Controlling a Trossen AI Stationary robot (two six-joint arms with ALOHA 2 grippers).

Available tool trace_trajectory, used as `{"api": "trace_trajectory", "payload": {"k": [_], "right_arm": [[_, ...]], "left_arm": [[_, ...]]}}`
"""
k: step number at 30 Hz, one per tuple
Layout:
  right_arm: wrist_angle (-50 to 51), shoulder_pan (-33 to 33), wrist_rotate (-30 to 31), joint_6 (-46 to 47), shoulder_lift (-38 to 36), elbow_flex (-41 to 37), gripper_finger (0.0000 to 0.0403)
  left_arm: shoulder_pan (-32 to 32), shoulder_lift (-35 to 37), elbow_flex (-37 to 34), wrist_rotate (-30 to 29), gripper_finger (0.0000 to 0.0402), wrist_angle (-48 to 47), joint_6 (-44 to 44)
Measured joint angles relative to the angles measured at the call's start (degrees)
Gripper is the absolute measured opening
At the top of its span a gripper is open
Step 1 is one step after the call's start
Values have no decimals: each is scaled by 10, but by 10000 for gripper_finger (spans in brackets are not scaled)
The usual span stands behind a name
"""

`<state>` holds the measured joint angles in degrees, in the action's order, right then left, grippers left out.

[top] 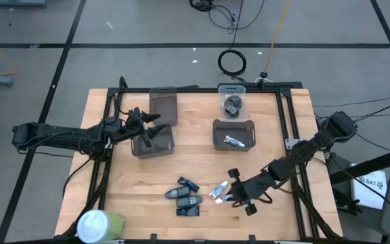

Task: Pick & Place Travel size toiletries
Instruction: Put the bottom white toothpaste into the bottom right black bin

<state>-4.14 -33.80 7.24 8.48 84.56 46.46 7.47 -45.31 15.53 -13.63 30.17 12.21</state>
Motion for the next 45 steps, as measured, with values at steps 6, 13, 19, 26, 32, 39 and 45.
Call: {"api": "trace_trajectory", "payload": {"k": [6,13,19,26,32,39,45], "right_arm": [[33,0,0,7,-42,0,57],[96,0,-1,12,-93,0,57],[143,0,1,11,-125,-1,56],[129,14,1,3,-156,-45,55],[72,38,1,12,-180,-98,55],[-15,68,1,13,-192,-157,55],[-77,99,2,13,-192,-195,55]], "left_arm": [[0,0,0,0,271,0,0],[0,0,0,0,271,0,0],[0,0,0,0,271,0,0],[0,0,0,0,271,0,0],[0,0,0,0,271,0,0],[0,0,0,0,271,0,0],[0,0,0,0,271,0,0]]}}
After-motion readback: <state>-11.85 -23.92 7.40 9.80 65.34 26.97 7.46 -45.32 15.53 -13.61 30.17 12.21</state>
